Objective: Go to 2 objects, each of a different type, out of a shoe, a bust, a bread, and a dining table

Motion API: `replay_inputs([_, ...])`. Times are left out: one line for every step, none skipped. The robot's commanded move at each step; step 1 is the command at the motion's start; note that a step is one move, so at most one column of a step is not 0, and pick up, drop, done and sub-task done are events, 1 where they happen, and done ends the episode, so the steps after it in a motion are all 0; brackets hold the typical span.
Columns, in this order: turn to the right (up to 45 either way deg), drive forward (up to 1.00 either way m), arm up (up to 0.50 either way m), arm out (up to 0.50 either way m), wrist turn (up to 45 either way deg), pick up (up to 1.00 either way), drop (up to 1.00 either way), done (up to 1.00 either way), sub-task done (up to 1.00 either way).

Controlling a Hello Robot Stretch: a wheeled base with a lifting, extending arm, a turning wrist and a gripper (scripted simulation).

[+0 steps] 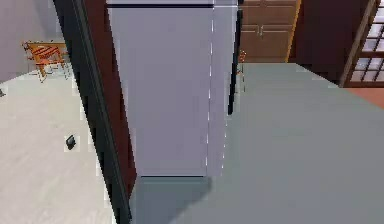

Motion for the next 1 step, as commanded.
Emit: replay_inputs([45.0,0.0,0.0,0.0,0.0,0.0,0.0,0.0,0.0])
